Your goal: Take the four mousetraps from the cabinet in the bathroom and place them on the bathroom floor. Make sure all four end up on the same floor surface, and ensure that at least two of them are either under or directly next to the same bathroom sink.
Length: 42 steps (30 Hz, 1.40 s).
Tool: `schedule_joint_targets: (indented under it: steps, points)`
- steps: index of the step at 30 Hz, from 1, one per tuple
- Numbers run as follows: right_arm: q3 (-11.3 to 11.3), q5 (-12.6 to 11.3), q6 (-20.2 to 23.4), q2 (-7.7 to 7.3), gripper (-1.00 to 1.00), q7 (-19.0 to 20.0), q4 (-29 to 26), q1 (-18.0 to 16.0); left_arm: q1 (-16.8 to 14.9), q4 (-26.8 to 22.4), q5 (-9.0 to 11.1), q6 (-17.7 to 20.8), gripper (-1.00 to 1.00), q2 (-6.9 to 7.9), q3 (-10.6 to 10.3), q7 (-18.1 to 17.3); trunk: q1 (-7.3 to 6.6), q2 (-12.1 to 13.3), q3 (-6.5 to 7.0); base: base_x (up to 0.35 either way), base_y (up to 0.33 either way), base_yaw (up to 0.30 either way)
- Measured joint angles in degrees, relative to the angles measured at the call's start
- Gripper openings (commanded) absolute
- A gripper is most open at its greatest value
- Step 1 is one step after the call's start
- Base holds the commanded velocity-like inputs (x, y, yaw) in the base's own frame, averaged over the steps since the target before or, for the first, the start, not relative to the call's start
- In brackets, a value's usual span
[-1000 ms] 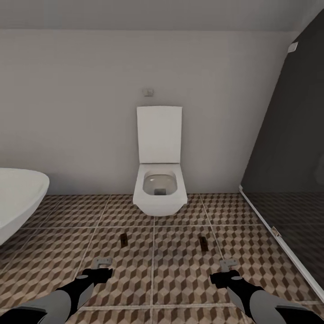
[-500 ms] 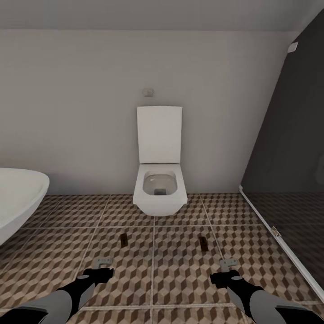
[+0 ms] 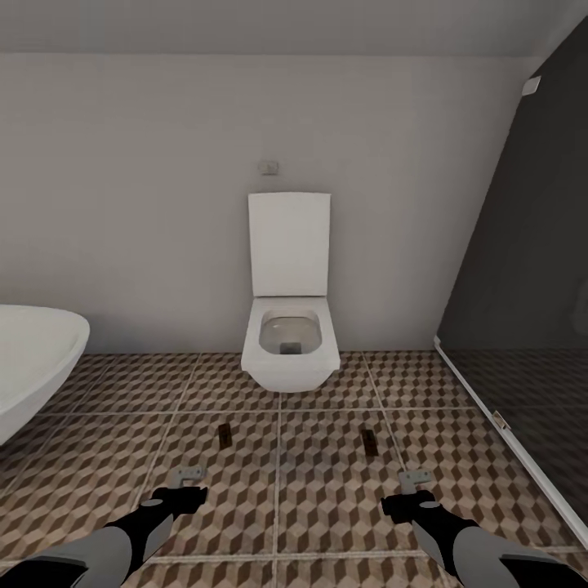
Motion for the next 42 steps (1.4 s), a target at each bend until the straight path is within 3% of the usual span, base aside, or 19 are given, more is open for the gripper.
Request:
schedule_joint_targets:
  steps: [42]
  points:
    - [-0.05, -0.12, 0.12, 0.00, 1.00, -0.06, 0.00, 0.00, -0.03, -0.19, 0.02, 0.09, 1.00, -0.43, 0.15, 0.04, 0.00, 0.00, 0.00, 0.000, 0.000, 0.000]
